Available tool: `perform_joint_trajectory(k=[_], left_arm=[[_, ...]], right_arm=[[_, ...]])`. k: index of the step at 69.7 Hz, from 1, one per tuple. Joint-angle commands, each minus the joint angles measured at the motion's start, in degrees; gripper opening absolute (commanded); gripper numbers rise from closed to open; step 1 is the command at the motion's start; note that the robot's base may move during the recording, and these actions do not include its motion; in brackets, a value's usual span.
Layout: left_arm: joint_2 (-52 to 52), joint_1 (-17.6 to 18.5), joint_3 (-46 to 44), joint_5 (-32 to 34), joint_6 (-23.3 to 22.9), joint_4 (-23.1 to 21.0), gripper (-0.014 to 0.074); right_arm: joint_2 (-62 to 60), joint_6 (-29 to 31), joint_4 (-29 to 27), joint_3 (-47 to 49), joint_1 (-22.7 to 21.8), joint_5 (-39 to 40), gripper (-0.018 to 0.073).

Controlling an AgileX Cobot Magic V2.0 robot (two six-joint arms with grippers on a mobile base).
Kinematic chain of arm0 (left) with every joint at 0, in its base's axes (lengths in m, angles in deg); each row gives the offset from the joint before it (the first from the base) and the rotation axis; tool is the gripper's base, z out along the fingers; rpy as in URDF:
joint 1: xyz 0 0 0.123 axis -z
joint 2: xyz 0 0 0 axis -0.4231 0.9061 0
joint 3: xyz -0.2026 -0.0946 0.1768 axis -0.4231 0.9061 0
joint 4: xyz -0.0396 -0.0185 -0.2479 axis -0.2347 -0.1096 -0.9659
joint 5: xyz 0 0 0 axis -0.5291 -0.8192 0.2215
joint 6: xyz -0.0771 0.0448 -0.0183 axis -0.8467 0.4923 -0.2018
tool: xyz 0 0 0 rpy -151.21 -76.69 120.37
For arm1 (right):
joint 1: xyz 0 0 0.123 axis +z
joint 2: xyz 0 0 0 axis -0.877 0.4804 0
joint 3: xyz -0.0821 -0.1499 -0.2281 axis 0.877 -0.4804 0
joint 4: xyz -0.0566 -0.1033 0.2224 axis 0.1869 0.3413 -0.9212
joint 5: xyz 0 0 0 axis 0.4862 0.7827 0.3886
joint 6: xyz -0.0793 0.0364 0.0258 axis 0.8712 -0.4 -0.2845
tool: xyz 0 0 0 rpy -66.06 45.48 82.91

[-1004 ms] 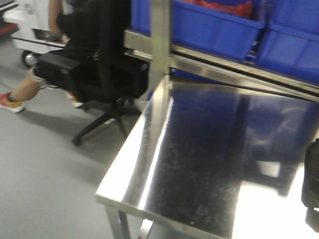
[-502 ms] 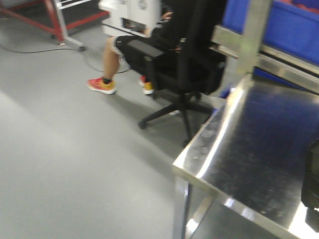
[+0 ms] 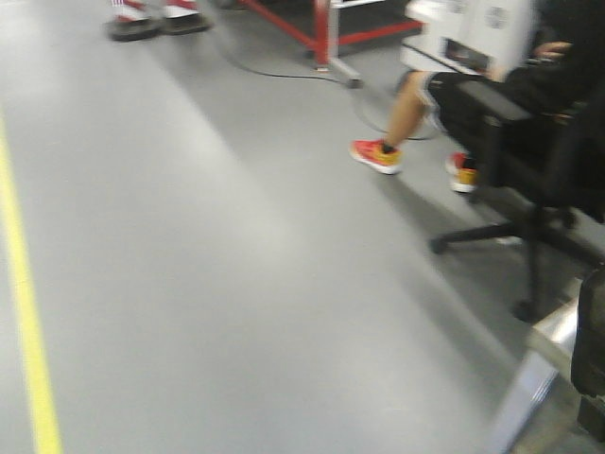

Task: Move and align brake pads A on conveyor
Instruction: 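Turn the base away from the steel table, then drive along the yellow floor line toward the striped cones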

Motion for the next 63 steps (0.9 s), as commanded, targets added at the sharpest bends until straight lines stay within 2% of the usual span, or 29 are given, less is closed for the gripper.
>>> perform_joint_trajectory(k=[1, 63], left_arm=[[0.08, 0.16, -1.88, 5.33, -0.37, 0.04, 0.001], [0.08, 0.16, -1.88, 5.33, -0.37, 0.04, 0.001]], right_arm=[[0.04, 0.43, 0.58, 1.87, -0.44, 5.27, -0.0001], [0.04, 0.43, 0.58, 1.87, -0.44, 5.25, -0.0001]])
